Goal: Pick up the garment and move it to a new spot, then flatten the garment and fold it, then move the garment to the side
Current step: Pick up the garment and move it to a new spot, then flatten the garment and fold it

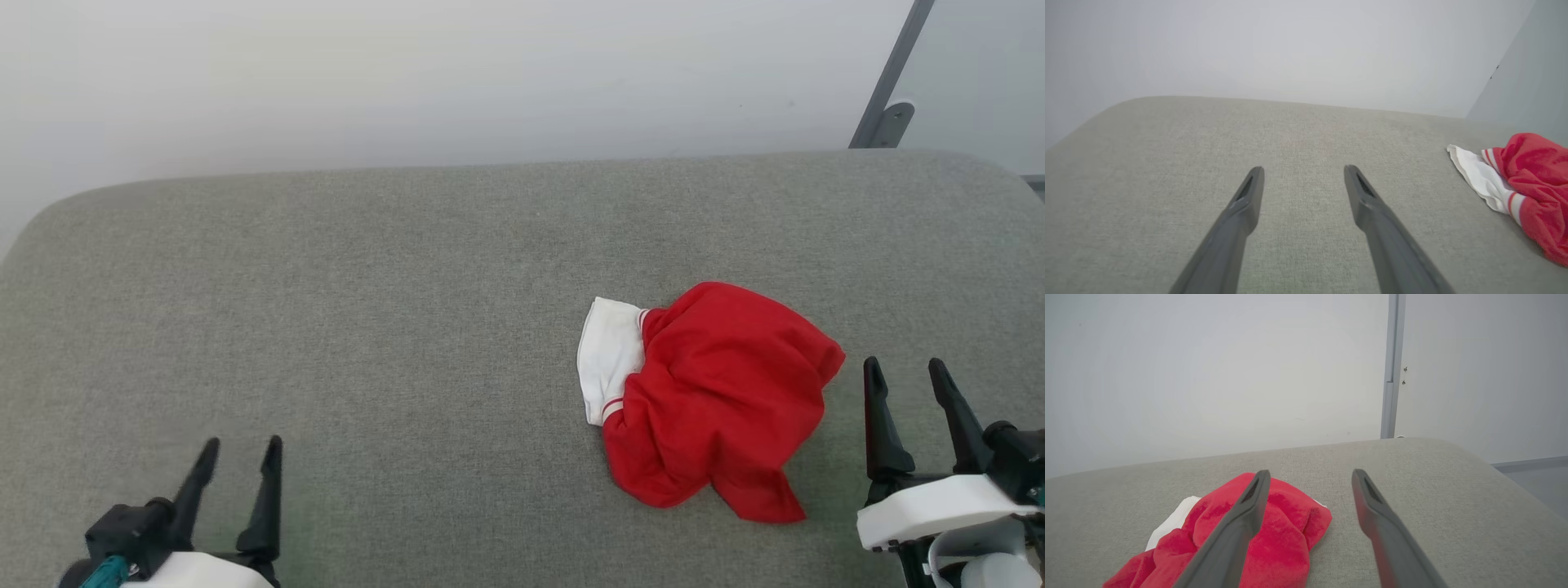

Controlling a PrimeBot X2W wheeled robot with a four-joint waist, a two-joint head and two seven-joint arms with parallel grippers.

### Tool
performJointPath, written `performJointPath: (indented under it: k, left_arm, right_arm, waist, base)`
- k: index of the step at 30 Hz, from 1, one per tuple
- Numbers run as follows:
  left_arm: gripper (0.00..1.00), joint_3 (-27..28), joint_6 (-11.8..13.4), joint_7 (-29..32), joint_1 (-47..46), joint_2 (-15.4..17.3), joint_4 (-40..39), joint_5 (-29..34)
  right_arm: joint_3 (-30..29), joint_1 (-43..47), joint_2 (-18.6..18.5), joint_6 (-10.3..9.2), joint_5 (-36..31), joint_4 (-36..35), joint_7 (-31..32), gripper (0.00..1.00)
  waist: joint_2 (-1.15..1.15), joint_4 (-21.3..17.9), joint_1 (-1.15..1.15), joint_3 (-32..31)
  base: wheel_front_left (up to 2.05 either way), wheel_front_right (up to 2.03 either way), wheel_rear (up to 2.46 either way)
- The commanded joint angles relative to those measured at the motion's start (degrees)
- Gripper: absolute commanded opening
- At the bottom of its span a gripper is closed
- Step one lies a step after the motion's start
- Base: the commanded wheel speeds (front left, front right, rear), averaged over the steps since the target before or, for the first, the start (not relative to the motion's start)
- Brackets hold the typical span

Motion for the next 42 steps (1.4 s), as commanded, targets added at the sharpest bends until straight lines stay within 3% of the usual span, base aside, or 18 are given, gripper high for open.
performJointPath:
  k: [1,6,22,30,33,36,39,42]
  left_arm:
    - [1.00,1.1,-0.1,-0.3,0.7,-0.2,-1.2,1.8]
    - [1.00,3.6,-0.2,-0.2,2.7,-2.4,-5.9,6.6]
    - [1.00,1.8,-0.1,-0.2,1.3,-1.9,-8.1,6.4]
    - [1.00,-11.2,-0.1,-0.2,-12.6,4.8,-7.4,3.8]
    - [1.00,-20.5,-0.1,1.1,-22.1,8.7,-3.9,-0.9]
    - [1.00,-30.5,-0.1,9.3,-31.0,11.5,-0.7,-9.4]
    - [1.00,-40.0,-0.1,22.7,-38.6,15.4,0.2,-21.9]
    - [1.00,-45.6,-0.1,34.2,-44.4,19.1,0.7,-32.2]
  right_arm:
    - [-0.1,0.2,0.0,-0.02,-0.1,-0.5,-0.3,1.00]
    - [-0.3,0.1,0.4,-0.02,-0.1,-1.6,-0.3,1.00]
    - [0.1,-0.8,0.9,-0.02,-0.3,-1.9,-0.3,1.00]
    - [0.7,-4.4,1.5,-0.02,-0.2,-2.9,-0.3,1.00]
    - [1.1,-6.1,2.3,-0.02,0.1,-3.3,-0.3,1.00]
    - [1.5,-7.7,3.3,-0.02,0.4,-3.7,-0.3,1.00]
    - [2.2,-9.0,4.2,-0.02,1.1,-3.6,-0.3,1.00]
    - [2.7,-9.6,4.7,-0.02,2.0,-3.1,-0.3,1.00]
  waist:
    - [0.00,-0.1,0.00,-0.1]
    - [0.00,-0.5,0.00,-0.3]
    - [0.00,-1.4,0.00,1.5]
    - [0.00,-3.5,0.00,6.3]
    - [0.00,-5.3,0.00,8.9]
    - [0.00,-7.7,0.00,11.6]
    - [0.00,-10.4,0.00,14.3]
    - [0.00,-13.0,0.00,16.4]
  base:
    - [0.00,0.00,0.00]
    - [0.00,0.00,0.00]
    - [0.00,0.00,0.00]
    - [0.00,0.00,0.00]
    - [0.00,0.00,0.00]
    - [0.00,0.00,0.00]
    - [0.00,0.00,0.00]
    - [0.00,0.00,0.00]
